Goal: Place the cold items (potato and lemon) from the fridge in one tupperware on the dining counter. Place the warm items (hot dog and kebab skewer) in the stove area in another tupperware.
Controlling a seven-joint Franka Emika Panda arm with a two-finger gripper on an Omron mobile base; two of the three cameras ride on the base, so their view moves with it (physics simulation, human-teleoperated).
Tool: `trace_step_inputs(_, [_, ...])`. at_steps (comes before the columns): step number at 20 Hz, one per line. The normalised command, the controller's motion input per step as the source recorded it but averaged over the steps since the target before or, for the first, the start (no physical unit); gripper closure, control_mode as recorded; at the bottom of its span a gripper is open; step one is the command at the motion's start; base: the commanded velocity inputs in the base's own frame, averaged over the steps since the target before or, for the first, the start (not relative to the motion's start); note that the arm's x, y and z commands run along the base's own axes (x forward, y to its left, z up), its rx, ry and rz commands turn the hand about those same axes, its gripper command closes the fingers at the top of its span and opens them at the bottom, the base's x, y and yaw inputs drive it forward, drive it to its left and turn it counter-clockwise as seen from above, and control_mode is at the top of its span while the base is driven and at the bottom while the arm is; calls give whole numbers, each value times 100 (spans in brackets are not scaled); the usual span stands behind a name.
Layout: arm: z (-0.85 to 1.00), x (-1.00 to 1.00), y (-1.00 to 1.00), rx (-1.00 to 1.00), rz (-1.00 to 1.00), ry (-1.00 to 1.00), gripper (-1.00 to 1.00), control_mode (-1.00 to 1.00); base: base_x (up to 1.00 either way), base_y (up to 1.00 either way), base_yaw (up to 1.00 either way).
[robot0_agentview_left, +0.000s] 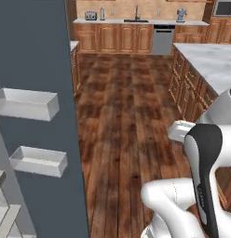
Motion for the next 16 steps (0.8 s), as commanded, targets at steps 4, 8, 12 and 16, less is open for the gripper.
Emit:
trace_step_inputs(4, [0,0,0,0,0,0,100,100,-10,-11,-65])
trace_step_inputs(8, [0,0,0,0,0,0,100,100,0,-48,-22])
trace_step_inputs(12, [0,0,0,0,0,0,100,100,0,-96,3])
trace_step_inputs(16, [0,0,0,0,0,0,100,100,0,-100,8])
